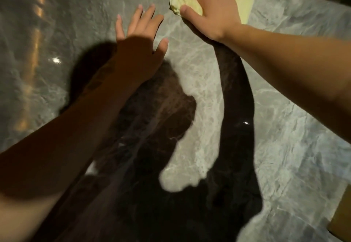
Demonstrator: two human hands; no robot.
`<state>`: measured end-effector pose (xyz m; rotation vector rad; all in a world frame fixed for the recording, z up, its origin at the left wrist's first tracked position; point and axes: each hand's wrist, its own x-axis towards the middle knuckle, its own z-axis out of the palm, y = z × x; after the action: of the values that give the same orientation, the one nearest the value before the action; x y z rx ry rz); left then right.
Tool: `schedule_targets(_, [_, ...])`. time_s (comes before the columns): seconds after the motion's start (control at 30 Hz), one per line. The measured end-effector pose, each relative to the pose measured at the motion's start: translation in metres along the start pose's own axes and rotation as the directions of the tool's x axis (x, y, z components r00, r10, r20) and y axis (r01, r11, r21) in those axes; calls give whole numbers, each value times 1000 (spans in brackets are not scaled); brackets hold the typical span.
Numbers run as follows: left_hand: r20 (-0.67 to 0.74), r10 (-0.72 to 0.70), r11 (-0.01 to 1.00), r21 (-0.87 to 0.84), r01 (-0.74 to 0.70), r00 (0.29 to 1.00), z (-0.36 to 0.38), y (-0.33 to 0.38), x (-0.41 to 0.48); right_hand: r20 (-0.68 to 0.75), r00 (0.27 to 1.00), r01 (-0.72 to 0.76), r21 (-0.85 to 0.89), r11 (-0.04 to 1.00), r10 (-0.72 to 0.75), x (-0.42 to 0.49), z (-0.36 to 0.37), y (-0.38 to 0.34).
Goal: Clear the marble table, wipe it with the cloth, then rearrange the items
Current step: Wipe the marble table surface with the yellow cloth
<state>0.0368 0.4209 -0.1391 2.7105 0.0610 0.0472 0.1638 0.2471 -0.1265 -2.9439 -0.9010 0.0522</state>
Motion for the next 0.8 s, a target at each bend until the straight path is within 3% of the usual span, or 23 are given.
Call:
schedule_targets(0.13, [-72,-119,957,-274,95,990,-4,4,-1,51,998,32,58,998,-35,-30,0,-17])
schedule_targets(0.33, [-43,-108,959,-267,92,993,-5,5,-13,125,972,191,69,979,-199,-112,2,-64])
schedule_targets(0.43, [-76,-140,978,-168,126,987,-6,1,-47,129,965,217,100,971,-229,-161,5,-97])
schedule_targets(0.57, [-18,-50,997,57,51,999,-15,-20,-101,97,939,314,145,938,-330,-238,17,-146])
schedule_targets(0.8, [-2,-92,982,165,91,996,-34,-52,-165,92,859,456,308,835,-503,-340,25,-207])
